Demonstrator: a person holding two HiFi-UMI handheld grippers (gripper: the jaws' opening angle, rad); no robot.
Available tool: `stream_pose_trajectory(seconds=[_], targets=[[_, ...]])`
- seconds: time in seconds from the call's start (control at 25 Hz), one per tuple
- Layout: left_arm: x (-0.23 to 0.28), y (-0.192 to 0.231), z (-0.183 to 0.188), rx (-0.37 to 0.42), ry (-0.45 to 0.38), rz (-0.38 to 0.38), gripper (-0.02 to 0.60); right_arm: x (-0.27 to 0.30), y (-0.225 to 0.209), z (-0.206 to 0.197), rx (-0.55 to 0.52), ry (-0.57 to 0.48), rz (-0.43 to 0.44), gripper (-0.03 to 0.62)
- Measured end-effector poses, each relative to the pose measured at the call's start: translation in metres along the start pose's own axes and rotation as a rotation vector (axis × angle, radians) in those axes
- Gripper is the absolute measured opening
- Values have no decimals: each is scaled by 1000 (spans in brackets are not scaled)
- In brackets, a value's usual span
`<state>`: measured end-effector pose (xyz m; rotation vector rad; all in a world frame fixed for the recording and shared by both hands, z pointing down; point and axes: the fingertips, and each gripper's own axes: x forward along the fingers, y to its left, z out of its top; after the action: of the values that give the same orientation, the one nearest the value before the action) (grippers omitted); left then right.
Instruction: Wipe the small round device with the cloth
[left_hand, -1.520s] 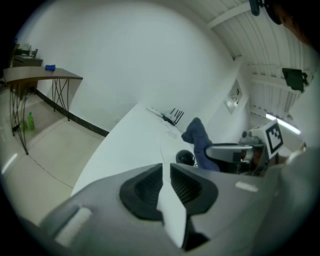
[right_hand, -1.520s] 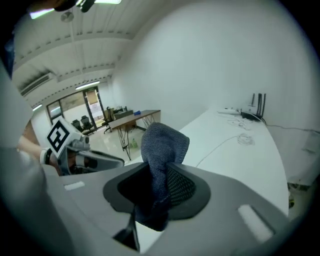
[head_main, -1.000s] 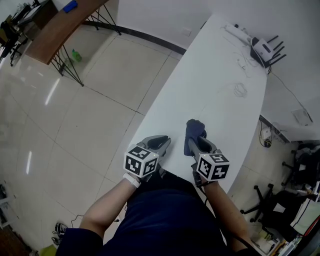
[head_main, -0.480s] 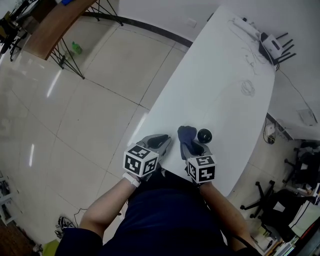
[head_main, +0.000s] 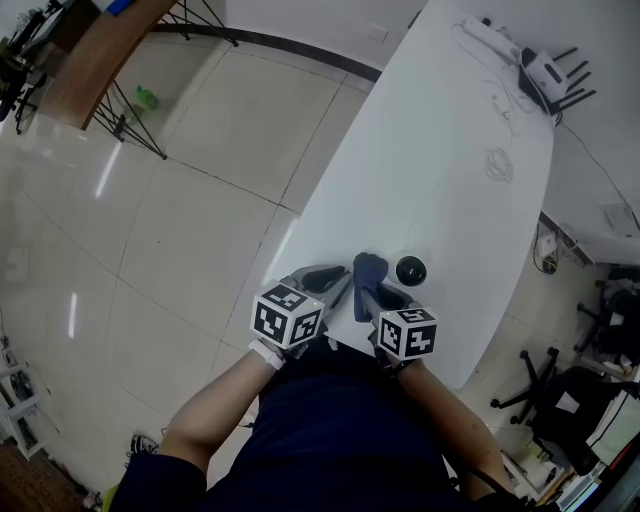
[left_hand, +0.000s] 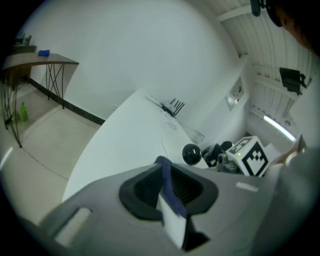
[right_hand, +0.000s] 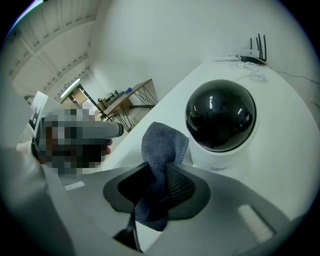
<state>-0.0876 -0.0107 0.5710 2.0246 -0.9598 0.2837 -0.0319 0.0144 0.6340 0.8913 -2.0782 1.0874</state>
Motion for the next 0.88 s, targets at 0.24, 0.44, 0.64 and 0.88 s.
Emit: stream_pose_trajectory(seconds=[0.24, 0.44, 0.64, 0.88], targets=[[-15, -14, 5, -216, -84, -231, 175, -45, 47, 38, 67, -213, 324, 112], [-33, -77, 22, -410, -101, -654, 391, -97, 72, 62, 161, -322, 641, 113], [-43, -101, 47, -502, -160, -835, 300, -117, 89, 64, 162, -296, 824, 112], [-28, -110, 36, -412, -79, -755, 246, -117, 74, 56, 187, -306, 776, 114]])
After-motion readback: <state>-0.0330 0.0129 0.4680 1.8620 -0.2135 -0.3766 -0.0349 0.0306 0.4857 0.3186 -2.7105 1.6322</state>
